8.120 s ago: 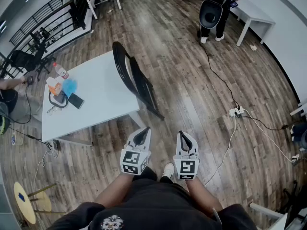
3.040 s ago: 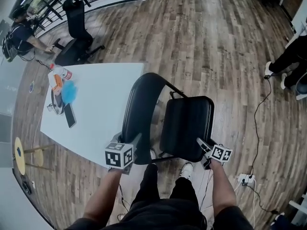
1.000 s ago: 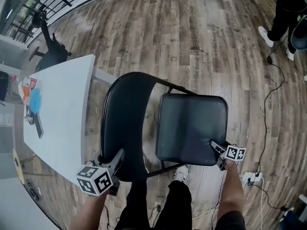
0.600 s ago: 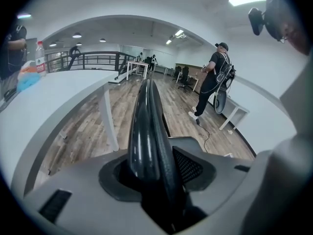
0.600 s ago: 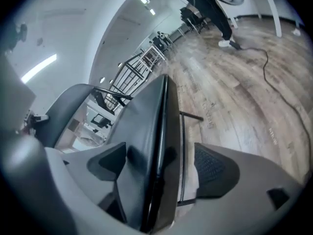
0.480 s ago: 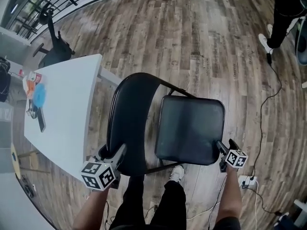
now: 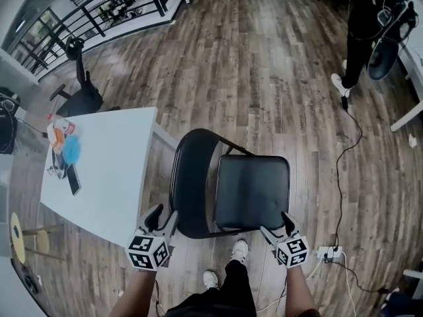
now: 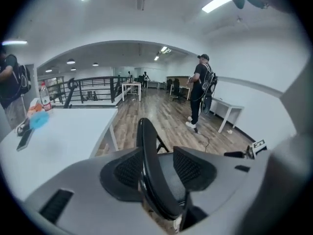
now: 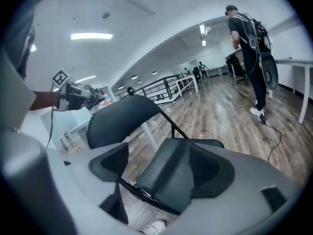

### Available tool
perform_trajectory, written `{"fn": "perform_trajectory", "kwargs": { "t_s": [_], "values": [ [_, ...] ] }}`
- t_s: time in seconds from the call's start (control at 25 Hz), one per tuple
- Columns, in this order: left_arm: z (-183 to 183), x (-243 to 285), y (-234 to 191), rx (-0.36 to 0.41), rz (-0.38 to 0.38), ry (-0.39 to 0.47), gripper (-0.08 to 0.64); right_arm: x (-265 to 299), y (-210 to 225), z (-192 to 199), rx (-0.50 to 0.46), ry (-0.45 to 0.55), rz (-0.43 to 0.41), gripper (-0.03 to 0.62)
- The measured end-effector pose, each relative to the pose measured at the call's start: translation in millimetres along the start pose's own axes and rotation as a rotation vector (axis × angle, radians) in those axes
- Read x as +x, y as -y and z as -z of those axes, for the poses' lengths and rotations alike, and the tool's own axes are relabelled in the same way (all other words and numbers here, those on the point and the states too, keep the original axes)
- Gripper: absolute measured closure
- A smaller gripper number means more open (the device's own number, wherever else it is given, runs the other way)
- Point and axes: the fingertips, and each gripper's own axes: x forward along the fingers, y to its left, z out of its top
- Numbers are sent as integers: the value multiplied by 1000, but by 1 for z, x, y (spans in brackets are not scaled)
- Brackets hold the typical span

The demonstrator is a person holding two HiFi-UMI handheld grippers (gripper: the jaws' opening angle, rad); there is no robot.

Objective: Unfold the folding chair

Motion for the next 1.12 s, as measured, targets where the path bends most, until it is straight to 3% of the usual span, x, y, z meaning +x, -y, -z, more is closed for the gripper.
{"fn": "perform_trajectory", "kwargs": {
  "t_s": [0.08,0.16,0.28,0.32,0.44,0.64,0.88,1.12],
  "values": [
    [-3,-18,21,-7,57,26,401,-25,-47,-26,-72,30,5,242],
    [-4,-39,38,7,99,51,438,-53,-87,-54,-113,90,43,379],
    [-1,-76,50,1,142,122,549,-88,-134,-92,-138,180,121,522],
    [3,-92,52,-15,163,145,554,-99,-147,-100,-124,207,154,556],
    [23,-144,49,-72,221,177,555,-135,-189,-113,-46,277,246,577],
    [51,-218,58,-87,295,216,555,-192,-265,-116,-136,327,344,578],
    [96,-283,72,-33,314,248,555,-228,-353,-84,-233,331,336,577],
    [109,-319,91,-56,280,312,555,-258,-367,-82,-311,378,358,578]
  ]
}}
